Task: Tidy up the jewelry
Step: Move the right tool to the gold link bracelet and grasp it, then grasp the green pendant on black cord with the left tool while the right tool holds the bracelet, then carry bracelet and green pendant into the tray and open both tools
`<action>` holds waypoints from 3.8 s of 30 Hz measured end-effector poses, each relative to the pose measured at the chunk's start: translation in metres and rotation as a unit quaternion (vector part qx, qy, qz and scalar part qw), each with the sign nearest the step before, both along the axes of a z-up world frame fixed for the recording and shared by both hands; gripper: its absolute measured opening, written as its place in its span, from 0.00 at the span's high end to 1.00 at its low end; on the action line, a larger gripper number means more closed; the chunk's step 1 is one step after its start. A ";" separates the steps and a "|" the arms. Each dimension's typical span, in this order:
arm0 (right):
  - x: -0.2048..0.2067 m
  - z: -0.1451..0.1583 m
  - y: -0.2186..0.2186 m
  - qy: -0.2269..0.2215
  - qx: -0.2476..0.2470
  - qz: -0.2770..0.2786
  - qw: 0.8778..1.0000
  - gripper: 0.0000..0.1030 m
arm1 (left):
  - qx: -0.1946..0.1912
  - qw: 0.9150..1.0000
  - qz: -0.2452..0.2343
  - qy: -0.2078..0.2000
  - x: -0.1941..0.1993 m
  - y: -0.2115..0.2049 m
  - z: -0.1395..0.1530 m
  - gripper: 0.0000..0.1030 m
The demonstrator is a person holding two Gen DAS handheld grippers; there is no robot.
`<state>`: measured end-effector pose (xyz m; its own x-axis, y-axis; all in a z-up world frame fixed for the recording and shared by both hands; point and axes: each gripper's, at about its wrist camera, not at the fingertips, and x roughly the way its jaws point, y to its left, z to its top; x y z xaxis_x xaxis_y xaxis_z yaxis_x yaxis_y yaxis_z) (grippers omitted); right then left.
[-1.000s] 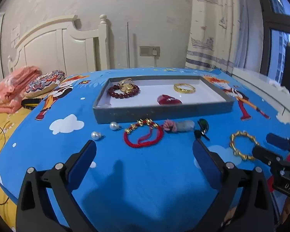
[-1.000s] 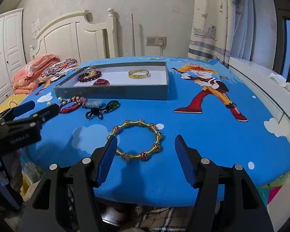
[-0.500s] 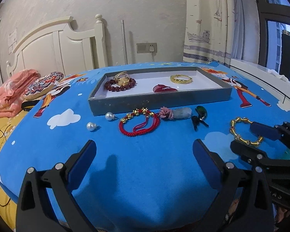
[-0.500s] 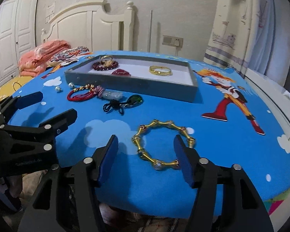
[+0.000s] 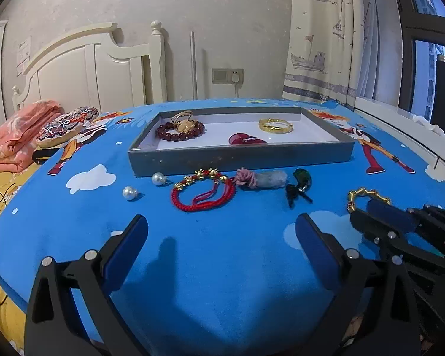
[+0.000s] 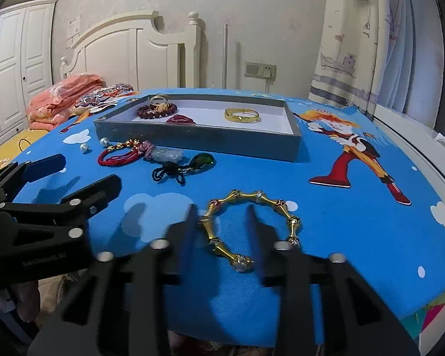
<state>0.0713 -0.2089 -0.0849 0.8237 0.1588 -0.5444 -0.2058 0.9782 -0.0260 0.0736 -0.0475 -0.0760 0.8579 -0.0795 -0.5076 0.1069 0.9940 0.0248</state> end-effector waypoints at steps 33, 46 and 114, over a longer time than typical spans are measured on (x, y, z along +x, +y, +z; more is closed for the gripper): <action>0.004 0.001 -0.056 -0.004 0.041 -0.075 0.996 0.91 | 0.006 0.999 -0.035 0.029 0.023 -0.061 0.003 0.93; -0.016 0.020 -0.037 -0.036 0.036 -0.054 0.997 0.91 | -0.011 0.999 -0.045 -0.015 -0.008 -0.041 0.024 0.93; 0.103 0.096 0.034 -0.046 -0.009 -0.021 0.999 0.91 | -0.013 1.000 0.005 -0.010 0.104 0.015 0.091 0.93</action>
